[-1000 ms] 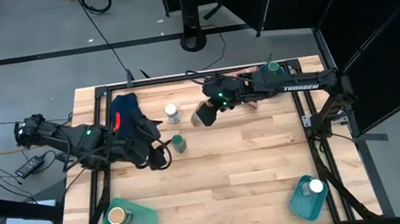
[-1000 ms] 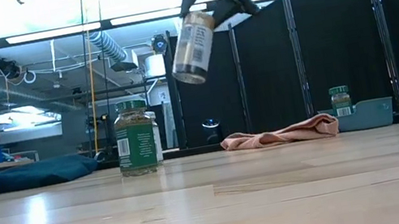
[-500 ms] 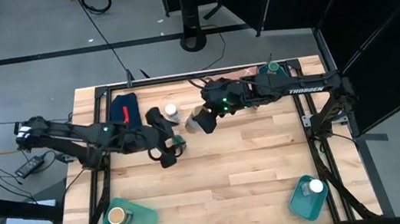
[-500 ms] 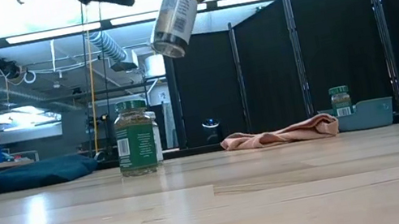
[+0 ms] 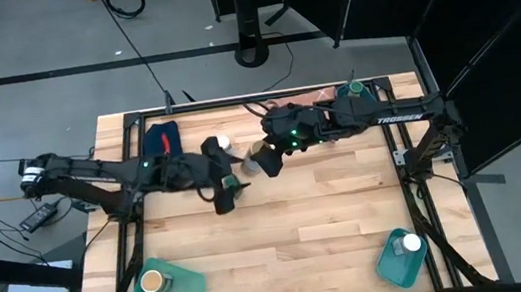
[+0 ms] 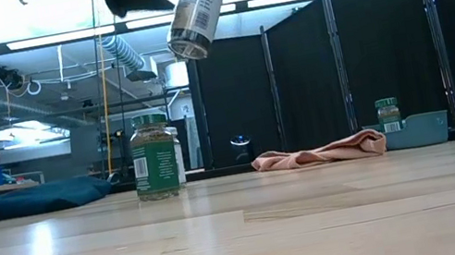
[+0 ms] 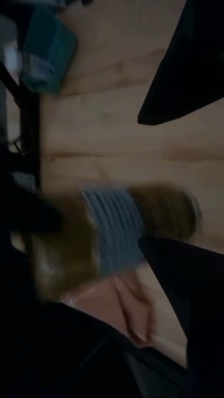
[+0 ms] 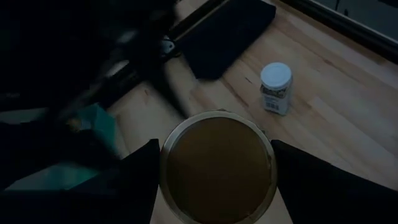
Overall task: Sort spices by type
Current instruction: Put the brown seasoning bottle into the green transparent bin
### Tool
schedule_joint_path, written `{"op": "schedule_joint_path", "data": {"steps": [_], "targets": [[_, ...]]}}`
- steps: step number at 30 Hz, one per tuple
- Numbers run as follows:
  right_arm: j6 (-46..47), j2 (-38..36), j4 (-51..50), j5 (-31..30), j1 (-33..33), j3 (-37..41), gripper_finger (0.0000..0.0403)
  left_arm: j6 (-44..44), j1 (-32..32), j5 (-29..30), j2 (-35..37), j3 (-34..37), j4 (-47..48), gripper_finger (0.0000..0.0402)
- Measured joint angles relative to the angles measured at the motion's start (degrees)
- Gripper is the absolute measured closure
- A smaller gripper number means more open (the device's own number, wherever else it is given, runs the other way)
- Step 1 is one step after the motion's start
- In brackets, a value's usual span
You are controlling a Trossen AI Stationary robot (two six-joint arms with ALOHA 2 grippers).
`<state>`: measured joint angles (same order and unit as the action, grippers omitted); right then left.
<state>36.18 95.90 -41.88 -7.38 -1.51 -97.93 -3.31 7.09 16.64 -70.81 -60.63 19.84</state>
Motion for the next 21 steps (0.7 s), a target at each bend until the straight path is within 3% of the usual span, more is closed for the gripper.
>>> {"op": "schedule_joint_path", "data": {"steps": [6, 9, 21], "targets": [[0.19, 0.0, 0.02, -0.02, 0.91, 0.0, 0.0121, -0.33, -4.89, -6.04, 0.0, 4.5, -7.31, 0.0088], [0.93, 0.0, 0.49, -0.02, 1.22, 0.0, 0.0121, -0.61, -6.14, -6.29, 0.0, 6.21, -11.04, 0.0088], [1.24, 0.0, 3.97, 0.51, 1.84, 0.0, 0.0122, -1.61, -7.89, -15.62, -2.35, 6.53, -19.2, 0.0088]]}}
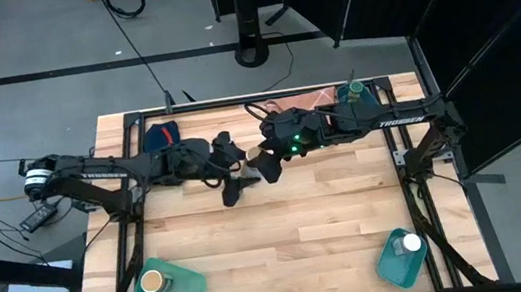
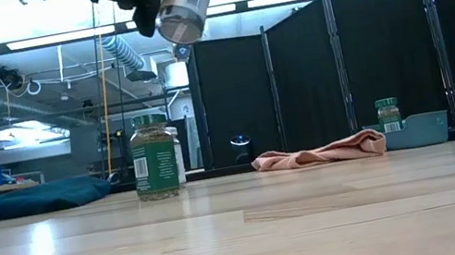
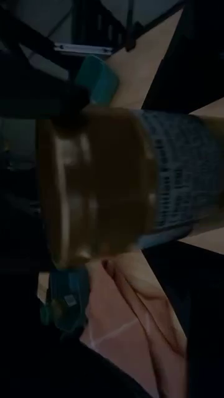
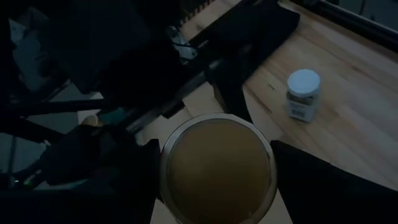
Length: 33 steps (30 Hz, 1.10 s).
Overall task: Sort spices by type
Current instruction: Put the brown seasoning bottle into the green transparent bin
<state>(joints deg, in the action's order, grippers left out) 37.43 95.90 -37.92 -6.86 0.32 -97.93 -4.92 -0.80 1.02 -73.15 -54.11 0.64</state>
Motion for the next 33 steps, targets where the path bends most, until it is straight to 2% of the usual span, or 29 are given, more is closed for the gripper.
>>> {"op": "schedule_joint_path", "data": {"steps": [5, 10, 16, 23, 29, 33], "targets": [[-0.1, 0.04, 0.06, -0.29, 0.17, 0.02, 0.0122, -1.84, 0.0, -1.7, -1.5, -0.02, -0.71, 0.009], [-0.17, 0.04, 0.15, -0.32, 0.15, 0.02, 0.0119, -3.76, -0.02, -1.53, -1.48, -0.04, -1.57, 0.0111], [-0.21, -0.11, 0.74, -0.42, 0.1, -0.05, 0.0099, -7.01, 0.02, -0.78, -1.37, 0.02, -3.68, 0.0123], [-3.92, -4.18, 2.85, -0.62, 0.08, -0.07, 0.0089, -7.55, 1.02, 0.19, 1.11, 0.02, -3.92, 0.0122], [-6.82, -9.23, 1.99, -2.07, 0.38, -0.09, 0.0102, -7.14, 5.56, 7.33, 5.96, 0.02, -3.79, 0.0122], [-9.74, -10.79, 2.42, -0.71, 1.78, -0.09, 0.0107, -7.69, 10.5, 7.91, 9.87, 0.0, -0.1, 0.0121]]}}
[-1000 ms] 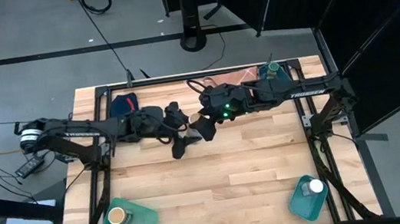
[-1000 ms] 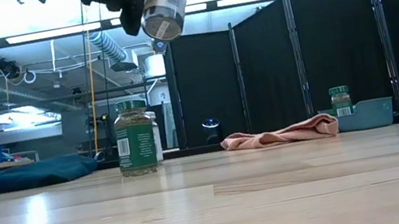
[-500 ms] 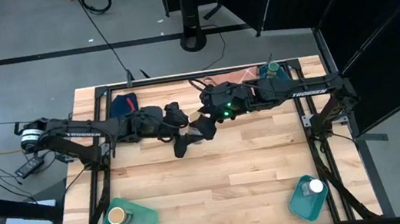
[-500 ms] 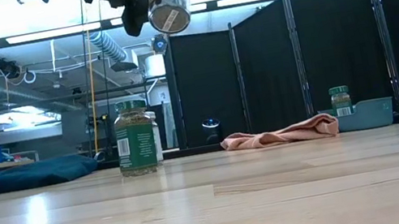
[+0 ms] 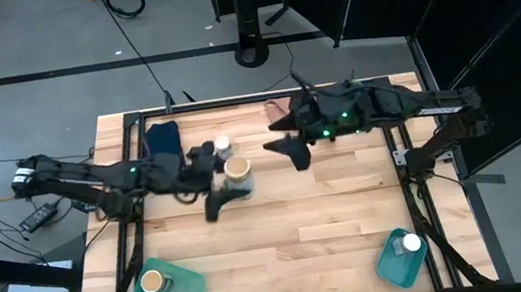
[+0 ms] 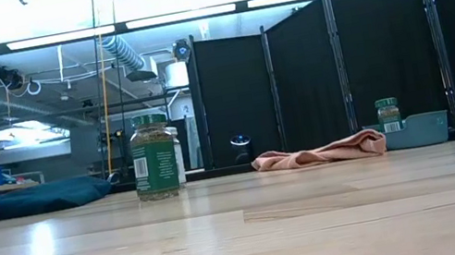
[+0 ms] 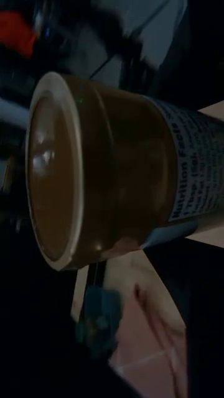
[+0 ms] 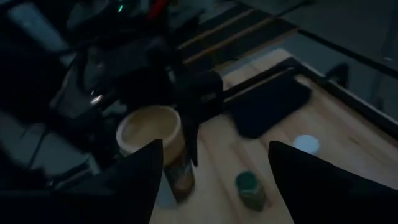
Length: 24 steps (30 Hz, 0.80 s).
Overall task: Sort spices by type
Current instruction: Put the brown seasoning bottle into the green transparent bin
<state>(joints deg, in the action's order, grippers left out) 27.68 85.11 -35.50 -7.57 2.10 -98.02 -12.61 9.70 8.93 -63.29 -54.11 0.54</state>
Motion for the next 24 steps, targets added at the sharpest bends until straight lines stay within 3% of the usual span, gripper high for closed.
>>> {"op": "schedule_joint_path", "data": {"steps": [7, 14, 19, 24], "targets": [[-4.06, 2.53, 2.03, 5.3, 3.03, 0.02, 0.0106, -7.96, 10.18, 3.84, 4.77, 0.0, 10.32, 0.0121], [-9.26, 8.64, 3.52, 7.11, 6.61, 0.07, 0.0108, -18.02, 20.89, 9.57, 4.82, 0.0, 15.14, 0.0121], [-9.25, 11.45, 3.96, 9.6, 7.89, 0.09, 0.0107, -23.45, 29.29, 19.13, 3.86, 0.0, 15.61, 0.0121], [-9.66, 12.37, 6.66, 10.67, 9.46, 0.09, 0.0106, -27.09, 36.97, 34.52, 1.43, -0.02, 15.64, 0.0121]]}}
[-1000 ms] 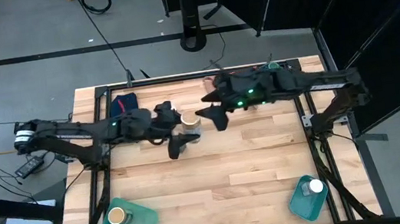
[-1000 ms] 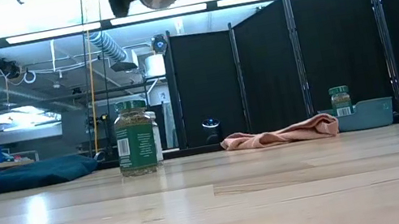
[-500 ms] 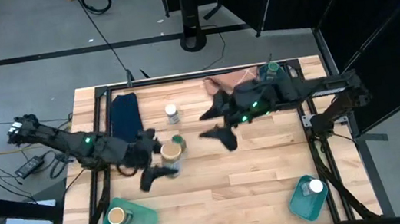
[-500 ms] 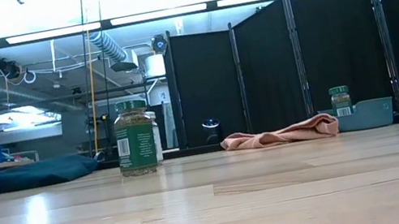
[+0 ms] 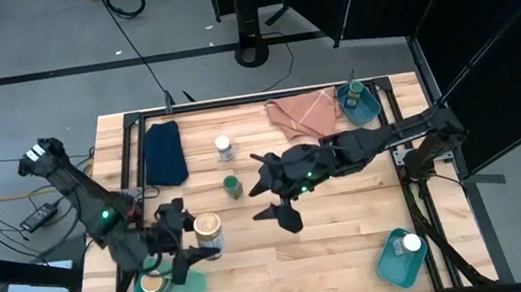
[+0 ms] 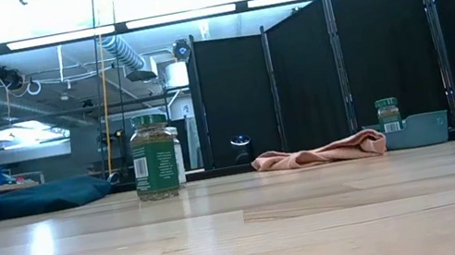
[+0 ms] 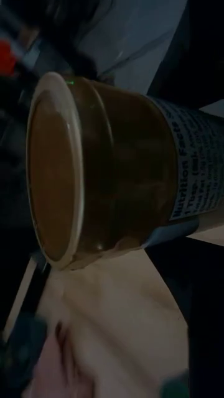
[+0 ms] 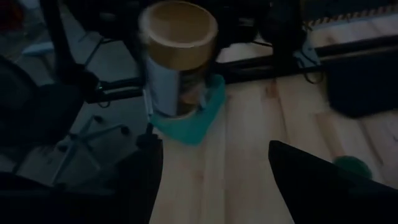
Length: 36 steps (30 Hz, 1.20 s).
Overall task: Sort spices by type
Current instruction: Put the brown seasoning bottle into the green transparent bin
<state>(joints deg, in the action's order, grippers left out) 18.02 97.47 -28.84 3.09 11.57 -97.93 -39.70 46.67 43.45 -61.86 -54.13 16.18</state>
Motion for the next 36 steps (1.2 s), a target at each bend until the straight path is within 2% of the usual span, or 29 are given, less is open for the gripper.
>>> {"op": "schedule_joint_path", "data": {"steps": [5, 10, 13, 16, 23, 30, 36], "targets": [[-3.01, 0.36, 1.88, -0.73, 0.76, 0.0, 0.0105, -2.81, 3.86, 9.01, -4.01, -0.02, -0.01, 0.0121], [-8.78, 1.49, 5.3, -6.62, 1.79, 0.0, 0.0105, -4.42, 3.81, 15.22, -7.96, -0.02, -0.55, 0.0121], [-9.46, 2.16, 7.75, -7.27, 1.93, 0.06, 0.0102, -3.63, 3.72, 19.92, -9.09, -0.02, -2.88, 0.0121], [-9.57, 3.38, 11.12, -7.37, 1.84, -0.02, 0.0095, 0.87, 3.57, 24.24, -9.01, -0.07, -6.79, 0.0121], [-7.54, 6.68, 20.22, -7.98, 1.95, 0.04, 0.0068, 11.04, 3.59, 23.4, -6.9, -0.07, -16.16, 0.0121], [-5.58, 7.58, 20.74, -9.46, 1.71, 0.04, 0.0056, 18.63, 3.14, 24.3, -3.29, -0.08, -19.5, 0.0121], [-4.73, 8.37, 24.19, -9.7, 1.87, 0.02, 0.0054, 26.29, 2.17, 23.07, -3.22, -0.07, -24.95, 0.0121]]}}
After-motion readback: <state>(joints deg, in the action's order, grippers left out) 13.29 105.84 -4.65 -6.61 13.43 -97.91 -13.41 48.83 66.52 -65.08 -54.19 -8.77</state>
